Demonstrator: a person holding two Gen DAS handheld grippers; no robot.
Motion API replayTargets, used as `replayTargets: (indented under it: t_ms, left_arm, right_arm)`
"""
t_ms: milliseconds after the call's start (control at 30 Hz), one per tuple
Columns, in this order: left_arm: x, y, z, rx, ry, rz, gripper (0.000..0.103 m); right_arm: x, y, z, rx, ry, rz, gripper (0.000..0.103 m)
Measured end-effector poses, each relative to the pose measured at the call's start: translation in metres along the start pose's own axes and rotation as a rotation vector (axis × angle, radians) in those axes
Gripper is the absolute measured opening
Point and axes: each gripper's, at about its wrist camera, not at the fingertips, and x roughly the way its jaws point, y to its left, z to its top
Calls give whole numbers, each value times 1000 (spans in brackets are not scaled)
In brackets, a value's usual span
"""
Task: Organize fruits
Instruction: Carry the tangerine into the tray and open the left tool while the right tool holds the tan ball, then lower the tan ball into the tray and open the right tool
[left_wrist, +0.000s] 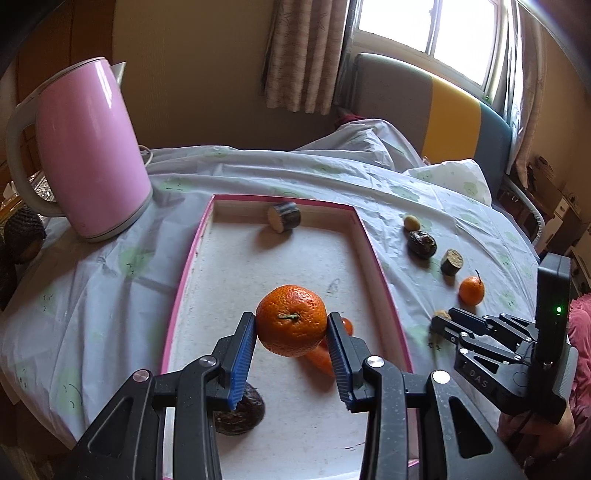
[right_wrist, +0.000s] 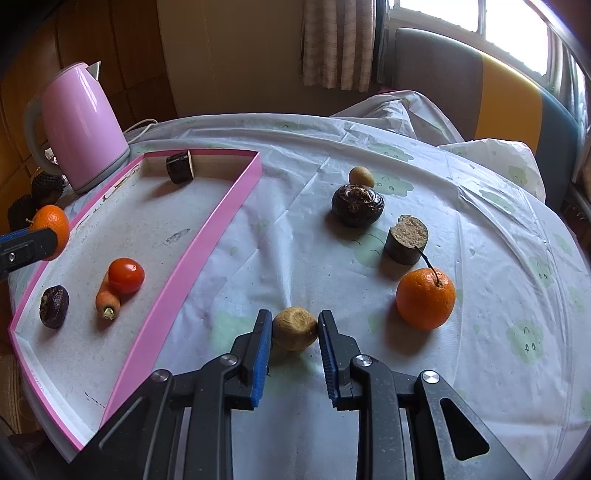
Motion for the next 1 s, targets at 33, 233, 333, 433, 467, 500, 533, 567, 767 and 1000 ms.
replayTargets:
  t_ms: [33,233,333,433,467,500,533,567,767,1000]
  left_arm:
    - [1,3,0,-5,4,3,39]
    - [8,15,1,-31,15,20,39]
    - [13,22,2,-46,24,25,39]
    - [17,27,2,-50,29,32,39]
    - [19,28,3,-54,31,34,39]
    - [21,30,4,-58,34,40,39]
    - [24,31,5,-58,37,46,39]
    - [27,32,6,-54,44,53,39]
    - [40,38,14,-70,61,82,41]
    - [25,37,15,-83,21,93,52]
  right_arm:
    - [0,0,0,0,1,0,26]
    - [9,0,-4,16,39,-10,28]
    - [10,1,-2,18,44,-21,28]
    - [11,0,-2,25,43,-22,28]
    - [11,-1,-2,29,43,-22,28]
    - [10,-1,-2,30,43,-23,28]
    - [10,0,-2,29,41,-24,28]
    - [10,0,-2,31,36,-25,28]
    - [9,-2,-4,42,25,-20,28]
    - [10,-2,-2,44,22,-23,28]
